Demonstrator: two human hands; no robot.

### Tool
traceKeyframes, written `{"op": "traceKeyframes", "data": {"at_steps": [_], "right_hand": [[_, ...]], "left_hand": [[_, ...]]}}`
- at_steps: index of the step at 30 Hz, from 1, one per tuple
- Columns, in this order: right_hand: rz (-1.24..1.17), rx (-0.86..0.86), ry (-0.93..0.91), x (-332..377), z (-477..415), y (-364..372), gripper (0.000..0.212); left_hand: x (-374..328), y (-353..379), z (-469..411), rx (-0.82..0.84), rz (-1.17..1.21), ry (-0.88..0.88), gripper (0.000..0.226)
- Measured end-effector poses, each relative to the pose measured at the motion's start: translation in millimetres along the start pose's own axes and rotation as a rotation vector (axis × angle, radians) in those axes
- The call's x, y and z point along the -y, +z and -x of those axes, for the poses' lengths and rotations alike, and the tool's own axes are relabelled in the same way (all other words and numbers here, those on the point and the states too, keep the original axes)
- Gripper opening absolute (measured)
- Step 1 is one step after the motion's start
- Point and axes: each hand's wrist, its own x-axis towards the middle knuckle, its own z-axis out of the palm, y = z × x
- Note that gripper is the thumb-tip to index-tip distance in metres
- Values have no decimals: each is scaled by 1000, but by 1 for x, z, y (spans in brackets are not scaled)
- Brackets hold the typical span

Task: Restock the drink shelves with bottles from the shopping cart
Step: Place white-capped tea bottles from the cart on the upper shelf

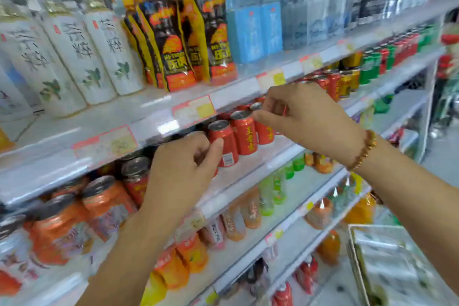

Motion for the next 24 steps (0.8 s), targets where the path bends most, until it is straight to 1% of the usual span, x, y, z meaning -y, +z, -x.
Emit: {"op": "traceKeyframes", "data": {"at_steps": [2,4,6,9,12,16,20,22,23,24], "right_hand": [[11,98,183,-54,46,12,20],[16,190,405,-115,97,26,17],[50,299,621,-175,152,39,16],[114,449,878,-251,233,46,11],[141,613,1093,-312,302,50,22],[99,759,1266,-383,375,65,25],[34,829,1413,-448,434,97,31],[38,831,1446,-478,457,117,38],[36,823,1456,-492,469,128,38],[42,854,1441,-502,476,136,36]], "left_hand": [[-8,58,31,206,180,-50,34],[-17,120,62,406,315,-175,22],[-31,179,93,538,338,-230,22],[-56,255,134,744,385,-313,28],[-74,324,165,900,377,-397,17],[-94,416,190,1022,323,-466,16],[-110,508,210,1121,262,-550,18],[-111,553,222,1170,251,-561,15],[-110,576,229,1187,247,-563,13],[-109,598,234,1204,240,-565,11]]}}
